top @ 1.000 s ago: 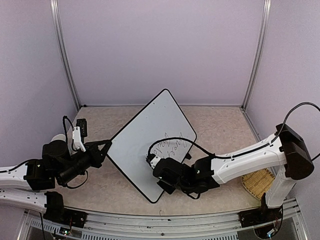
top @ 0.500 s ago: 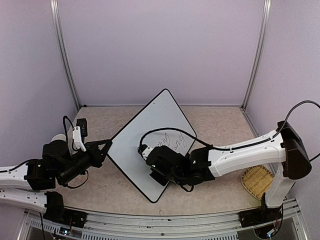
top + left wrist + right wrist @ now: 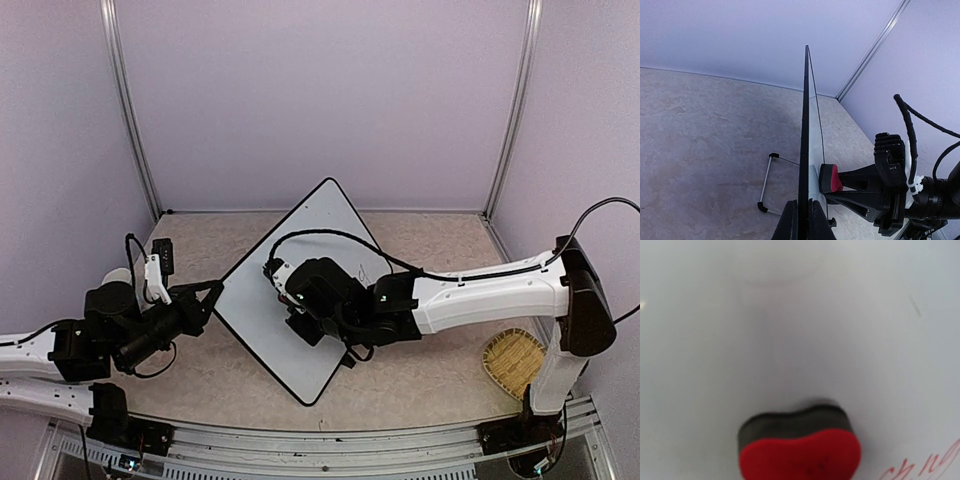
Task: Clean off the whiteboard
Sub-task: Erase the whiteboard at the center of the board.
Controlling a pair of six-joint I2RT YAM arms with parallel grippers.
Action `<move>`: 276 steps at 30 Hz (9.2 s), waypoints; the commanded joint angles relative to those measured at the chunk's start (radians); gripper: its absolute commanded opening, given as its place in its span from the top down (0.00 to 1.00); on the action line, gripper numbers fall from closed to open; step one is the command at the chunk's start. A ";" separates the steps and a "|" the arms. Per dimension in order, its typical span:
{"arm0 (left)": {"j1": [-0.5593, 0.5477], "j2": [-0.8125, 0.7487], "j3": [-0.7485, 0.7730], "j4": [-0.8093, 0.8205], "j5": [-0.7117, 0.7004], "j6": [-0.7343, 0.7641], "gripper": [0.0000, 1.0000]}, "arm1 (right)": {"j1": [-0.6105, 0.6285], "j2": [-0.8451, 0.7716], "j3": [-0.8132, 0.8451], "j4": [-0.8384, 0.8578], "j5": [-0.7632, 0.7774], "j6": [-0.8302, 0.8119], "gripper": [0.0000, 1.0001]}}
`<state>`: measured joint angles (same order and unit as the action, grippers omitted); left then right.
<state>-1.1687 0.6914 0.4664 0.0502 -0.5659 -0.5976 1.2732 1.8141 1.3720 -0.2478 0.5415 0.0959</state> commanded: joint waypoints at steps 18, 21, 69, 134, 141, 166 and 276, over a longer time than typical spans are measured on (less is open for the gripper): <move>-0.027 0.008 -0.017 -0.055 0.131 0.039 1.00 | 0.018 -0.062 -0.284 0.026 -0.073 0.168 0.80; -0.027 0.013 -0.014 -0.054 0.130 0.039 1.00 | 0.038 -0.051 -0.288 0.017 -0.057 0.174 0.80; -0.028 0.022 -0.009 -0.052 0.135 0.038 1.00 | 0.026 -0.068 -0.198 0.129 -0.146 0.037 0.80; -0.028 0.007 -0.028 -0.047 0.126 0.040 1.00 | -0.112 0.006 -0.122 0.129 -0.249 0.027 0.80; -0.029 0.020 -0.020 -0.046 0.126 0.048 1.00 | -0.112 -0.020 -0.113 0.194 -0.293 -0.028 0.80; -0.028 0.007 -0.028 -0.050 0.125 0.042 1.00 | -0.117 -0.018 -0.218 0.334 -0.298 -0.003 0.80; -0.029 0.040 -0.018 -0.031 0.137 0.047 1.00 | -0.011 -0.016 -0.145 -0.102 -0.247 -0.067 0.79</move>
<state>-1.1687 0.7033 0.4496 0.0589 -0.5957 -0.6201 1.2446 1.7763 1.2583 -0.2947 0.3370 0.0242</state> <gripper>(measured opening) 0.057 0.212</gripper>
